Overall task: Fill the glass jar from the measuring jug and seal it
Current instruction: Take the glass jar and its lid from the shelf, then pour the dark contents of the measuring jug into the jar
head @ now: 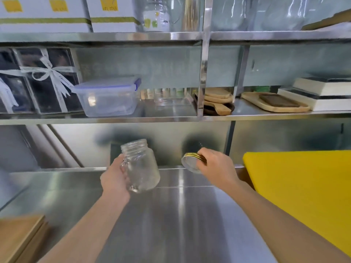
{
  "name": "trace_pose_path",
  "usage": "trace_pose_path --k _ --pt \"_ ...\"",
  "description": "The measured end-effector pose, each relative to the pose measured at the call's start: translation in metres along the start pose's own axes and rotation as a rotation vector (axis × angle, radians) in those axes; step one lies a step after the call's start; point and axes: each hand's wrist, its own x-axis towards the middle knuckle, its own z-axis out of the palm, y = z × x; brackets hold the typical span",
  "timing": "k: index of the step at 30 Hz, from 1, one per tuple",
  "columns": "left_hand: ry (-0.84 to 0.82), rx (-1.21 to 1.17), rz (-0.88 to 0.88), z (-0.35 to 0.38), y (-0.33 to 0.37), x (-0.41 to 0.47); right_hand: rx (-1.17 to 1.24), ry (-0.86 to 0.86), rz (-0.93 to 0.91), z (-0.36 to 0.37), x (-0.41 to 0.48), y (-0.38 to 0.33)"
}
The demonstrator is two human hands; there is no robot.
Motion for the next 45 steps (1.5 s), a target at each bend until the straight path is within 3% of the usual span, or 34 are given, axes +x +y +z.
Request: trace_pose_path --k 13,17,22,28,34,45 --pt "-0.1 0.055 0.015 -0.104 -0.018 -0.115 0.336 -0.021 0.249 -0.058 -0.14 -0.074" --pt "-0.109 0.102 0.0 -0.125 -0.033 -0.139 0.487 -0.133 0.42 -0.062 -0.18 -0.093" --pt "-0.095 0.148 -0.07 -0.155 -0.062 -0.158 0.77 -0.217 0.77 -0.041 -0.237 -0.098" --pt "-0.104 0.246 -0.074 -0.186 -0.096 -0.171 0.804 -0.261 1.047 -0.011 -0.296 -0.086" --pt "-0.096 0.252 -0.084 -0.206 -0.117 -0.19 0.701 -0.33 1.102 0.0 -0.328 -0.079" --pt "-0.193 0.342 -0.005 -0.234 -0.14 -0.198 0.492 -0.37 0.981 0.002 -0.359 -0.076"
